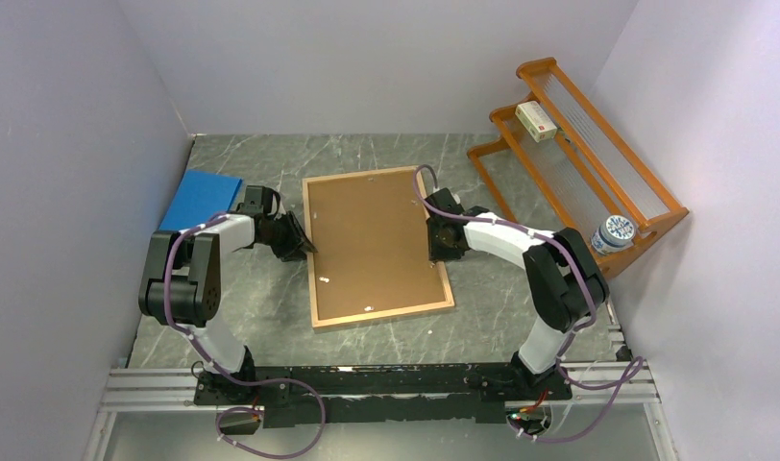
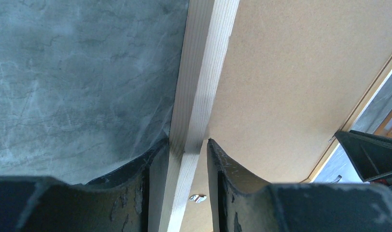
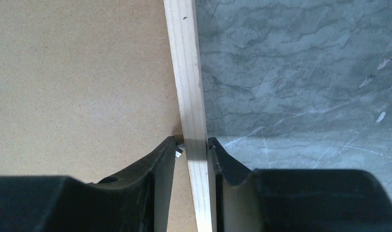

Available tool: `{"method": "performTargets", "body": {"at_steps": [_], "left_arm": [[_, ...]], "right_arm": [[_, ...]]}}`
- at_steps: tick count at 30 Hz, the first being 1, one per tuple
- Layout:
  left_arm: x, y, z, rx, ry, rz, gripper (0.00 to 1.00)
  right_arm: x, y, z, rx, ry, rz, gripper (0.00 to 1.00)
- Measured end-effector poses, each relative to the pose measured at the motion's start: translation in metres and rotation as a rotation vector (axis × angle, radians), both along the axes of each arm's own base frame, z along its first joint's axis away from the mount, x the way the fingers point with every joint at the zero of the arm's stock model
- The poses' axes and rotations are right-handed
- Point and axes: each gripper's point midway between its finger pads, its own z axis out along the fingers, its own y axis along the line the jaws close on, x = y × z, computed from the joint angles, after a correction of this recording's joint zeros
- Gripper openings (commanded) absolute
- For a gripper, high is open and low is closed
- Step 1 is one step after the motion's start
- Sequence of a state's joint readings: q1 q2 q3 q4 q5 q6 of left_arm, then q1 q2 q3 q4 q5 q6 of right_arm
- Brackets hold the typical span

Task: Put the photo into the frame
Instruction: Install the photo frame at the center of the board.

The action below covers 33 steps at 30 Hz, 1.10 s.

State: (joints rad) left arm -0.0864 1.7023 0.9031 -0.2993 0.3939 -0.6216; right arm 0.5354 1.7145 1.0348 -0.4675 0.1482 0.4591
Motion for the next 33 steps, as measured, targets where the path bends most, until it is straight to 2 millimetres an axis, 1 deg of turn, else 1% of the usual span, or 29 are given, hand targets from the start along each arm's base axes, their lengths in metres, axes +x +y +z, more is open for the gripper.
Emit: {"method": "performTargets", "body": {"at_steps": [10,13,16,17,18,20,26,28,30,33], "left_arm": [[0.0,-0.001,0.0,0.001,-0.003,-0.004,0.39],[0.0,-0.002,0.0,0.002,-0.003,-0.005,0.39],[0.0,-0.002,0.0,0.002,-0.004,-0.007,0.39],[0.0,-0.003,0.0,0.002,-0.005,-0.008,0.39],[0.0,-0.004,0.0,0.001,-0.005,-0.011,0.4],[-0.001,-0.006,0.0,0.0,-0.008,-0.018,0.39],[-0.001,-0.008,-0.001,-0.002,-0.011,-0.023,0.4],[-0.001,-0.008,-0.001,-0.002,-0.011,-0.024,0.41],[-0.001,-0.008,0.0,-0.002,-0.011,-0.024,0.43],[-0.001,-0.008,0.0,-0.001,-0.012,-0.025,0.47]], "right_arm": [[-0.004,-0.005,0.001,-0.005,0.011,0.017,0.18],[-0.006,-0.005,0.001,0.001,0.017,0.025,0.18],[-0.012,-0.006,0.002,0.002,0.031,0.028,0.32],[-0.013,-0.007,0.002,0.003,0.036,0.025,0.39],[-0.014,-0.007,0.002,0.005,0.04,0.021,0.42],[-0.015,-0.006,0.006,0.013,0.036,0.015,0.46],[-0.012,-0.005,0.01,0.016,0.02,0.007,0.53],[-0.007,-0.005,0.013,0.007,0.009,0.002,0.56],[0.004,-0.003,0.019,-0.003,-0.022,-0.003,0.58],[0.029,0.003,0.03,-0.01,-0.079,-0.003,0.61]]}}
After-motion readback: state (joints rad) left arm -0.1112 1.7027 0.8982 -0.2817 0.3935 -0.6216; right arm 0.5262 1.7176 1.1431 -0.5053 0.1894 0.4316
